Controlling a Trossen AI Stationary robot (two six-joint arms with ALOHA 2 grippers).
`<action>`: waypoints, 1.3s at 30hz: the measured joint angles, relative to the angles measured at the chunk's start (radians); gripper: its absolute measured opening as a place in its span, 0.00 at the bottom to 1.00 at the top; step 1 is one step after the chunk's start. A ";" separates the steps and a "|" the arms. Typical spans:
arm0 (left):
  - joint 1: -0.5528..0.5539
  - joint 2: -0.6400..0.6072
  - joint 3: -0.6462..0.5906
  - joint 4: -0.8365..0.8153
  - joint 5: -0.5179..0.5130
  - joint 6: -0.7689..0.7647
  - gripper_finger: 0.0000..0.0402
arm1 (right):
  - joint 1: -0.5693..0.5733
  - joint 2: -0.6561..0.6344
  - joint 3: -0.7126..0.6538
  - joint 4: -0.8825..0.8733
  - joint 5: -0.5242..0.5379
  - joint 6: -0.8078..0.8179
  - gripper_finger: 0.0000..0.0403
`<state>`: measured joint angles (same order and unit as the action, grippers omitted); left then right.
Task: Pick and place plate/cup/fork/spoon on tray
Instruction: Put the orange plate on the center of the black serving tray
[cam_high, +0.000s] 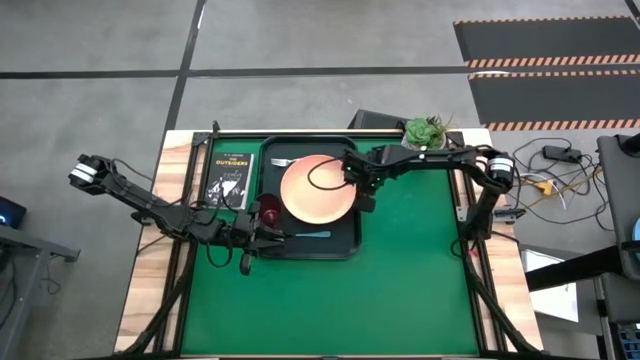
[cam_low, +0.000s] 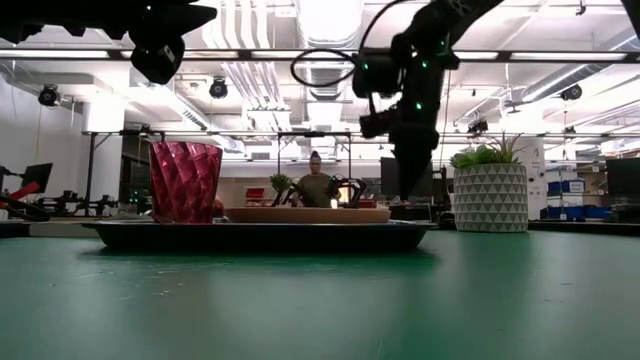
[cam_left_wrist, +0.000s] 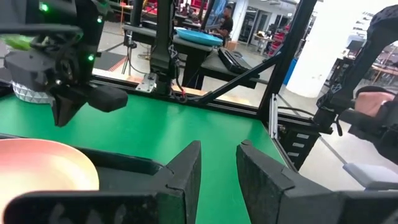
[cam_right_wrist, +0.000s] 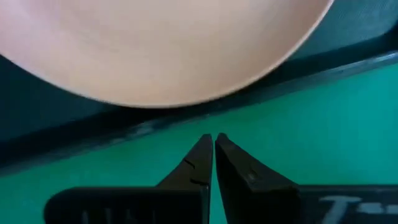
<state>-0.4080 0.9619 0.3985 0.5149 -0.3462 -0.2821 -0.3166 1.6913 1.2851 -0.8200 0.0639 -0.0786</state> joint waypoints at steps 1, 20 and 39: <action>0.000 0.000 0.000 0.000 0.000 0.001 0.21 | -0.001 0.002 -0.008 0.004 0.000 -0.001 0.02; 0.000 0.000 0.000 -0.001 -0.002 0.008 0.21 | 0.000 0.026 -0.059 0.208 -0.011 -0.019 0.02; 0.000 0.000 0.000 -0.001 -0.002 0.005 0.21 | 0.043 0.024 -0.100 0.316 -0.011 -0.005 0.02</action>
<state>-0.4080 0.9623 0.3985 0.5140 -0.3481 -0.2771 -0.2737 1.7153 1.1849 -0.5038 0.0525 -0.0836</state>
